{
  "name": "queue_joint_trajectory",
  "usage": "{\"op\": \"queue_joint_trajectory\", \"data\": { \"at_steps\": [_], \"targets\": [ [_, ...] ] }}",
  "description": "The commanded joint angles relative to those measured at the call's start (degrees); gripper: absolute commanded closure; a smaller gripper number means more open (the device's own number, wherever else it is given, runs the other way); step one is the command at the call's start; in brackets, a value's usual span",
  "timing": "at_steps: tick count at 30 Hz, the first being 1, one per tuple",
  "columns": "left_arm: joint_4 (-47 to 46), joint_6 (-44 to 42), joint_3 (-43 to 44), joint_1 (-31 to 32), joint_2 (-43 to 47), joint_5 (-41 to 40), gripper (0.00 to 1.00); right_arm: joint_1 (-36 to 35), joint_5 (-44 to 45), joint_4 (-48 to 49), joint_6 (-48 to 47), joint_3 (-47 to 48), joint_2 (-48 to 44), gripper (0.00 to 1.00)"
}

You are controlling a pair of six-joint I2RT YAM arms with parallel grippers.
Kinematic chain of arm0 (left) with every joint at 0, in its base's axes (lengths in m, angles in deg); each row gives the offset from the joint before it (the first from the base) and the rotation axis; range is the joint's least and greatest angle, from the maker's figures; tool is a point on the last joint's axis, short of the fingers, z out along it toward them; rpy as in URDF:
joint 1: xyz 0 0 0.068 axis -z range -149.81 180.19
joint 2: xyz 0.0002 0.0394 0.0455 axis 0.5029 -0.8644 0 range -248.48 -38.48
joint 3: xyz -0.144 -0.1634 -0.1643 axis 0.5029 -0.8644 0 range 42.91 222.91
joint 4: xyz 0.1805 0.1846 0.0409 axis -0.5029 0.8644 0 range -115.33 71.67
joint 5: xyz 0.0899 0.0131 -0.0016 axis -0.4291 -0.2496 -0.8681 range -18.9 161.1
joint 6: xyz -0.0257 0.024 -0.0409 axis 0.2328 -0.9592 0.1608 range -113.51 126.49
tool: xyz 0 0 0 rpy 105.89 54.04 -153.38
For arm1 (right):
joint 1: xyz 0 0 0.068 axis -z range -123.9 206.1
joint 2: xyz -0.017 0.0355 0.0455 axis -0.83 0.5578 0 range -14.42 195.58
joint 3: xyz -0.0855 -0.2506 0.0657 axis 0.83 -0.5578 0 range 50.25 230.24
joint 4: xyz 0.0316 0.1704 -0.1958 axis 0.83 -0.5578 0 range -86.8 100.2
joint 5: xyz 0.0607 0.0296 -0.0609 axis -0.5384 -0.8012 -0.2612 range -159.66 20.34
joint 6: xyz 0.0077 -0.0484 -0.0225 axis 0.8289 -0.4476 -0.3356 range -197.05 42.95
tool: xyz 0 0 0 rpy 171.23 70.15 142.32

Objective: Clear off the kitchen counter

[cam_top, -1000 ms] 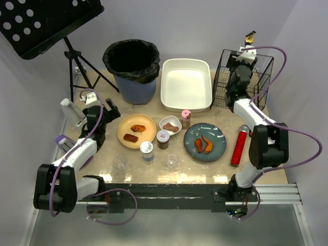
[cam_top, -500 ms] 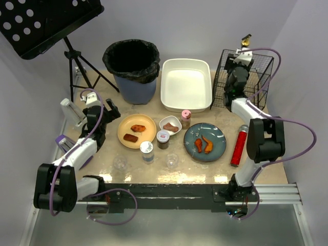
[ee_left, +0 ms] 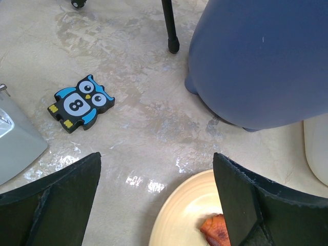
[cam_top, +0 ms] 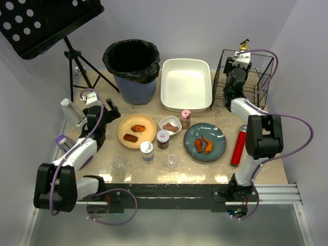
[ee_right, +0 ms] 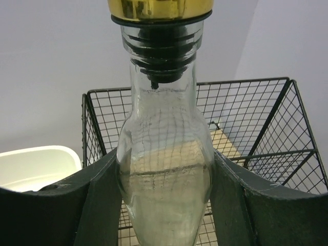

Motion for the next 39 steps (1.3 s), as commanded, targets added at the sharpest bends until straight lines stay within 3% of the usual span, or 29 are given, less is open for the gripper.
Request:
{"op": "queue_joint_trajectory", "data": {
  "at_steps": [1,19,23,25,28,32,39],
  "targets": [
    [-2.7,-0.8,0.9,0.2,-0.2,0.5,0.06,0.7,0.6,4.9,2.4,1.4,-0.4,1.00],
    [-2.9,-0.8,0.7,0.1,-0.4,0.6,0.06,1.0,1.8,1.9,4.2,2.0,3.4,1.00],
    [-3.0,-0.7,0.8,0.1,-0.4,0.6,0.06,1.1,1.6,0.2,6.6,2.5,4.0,0.94],
    [-3.1,-0.7,0.7,0.1,-0.5,0.7,0.06,1.3,1.6,-0.4,7.3,2.7,4.1,0.85],
    [-3.3,-0.7,0.8,0.1,-0.5,0.8,0.06,1.2,2.1,-0.7,8.3,2.5,3.9,0.56],
    [-3.3,-0.7,0.9,0.2,-0.6,1.0,0.06,1.2,1.8,-1.3,8.8,2.7,3.2,0.32],
    [-3.2,-0.6,1.2,0.1,-0.7,1.3,0.05,1.2,1.3,-2.8,9.1,3.4,1.8,0.11]
  ]
}}
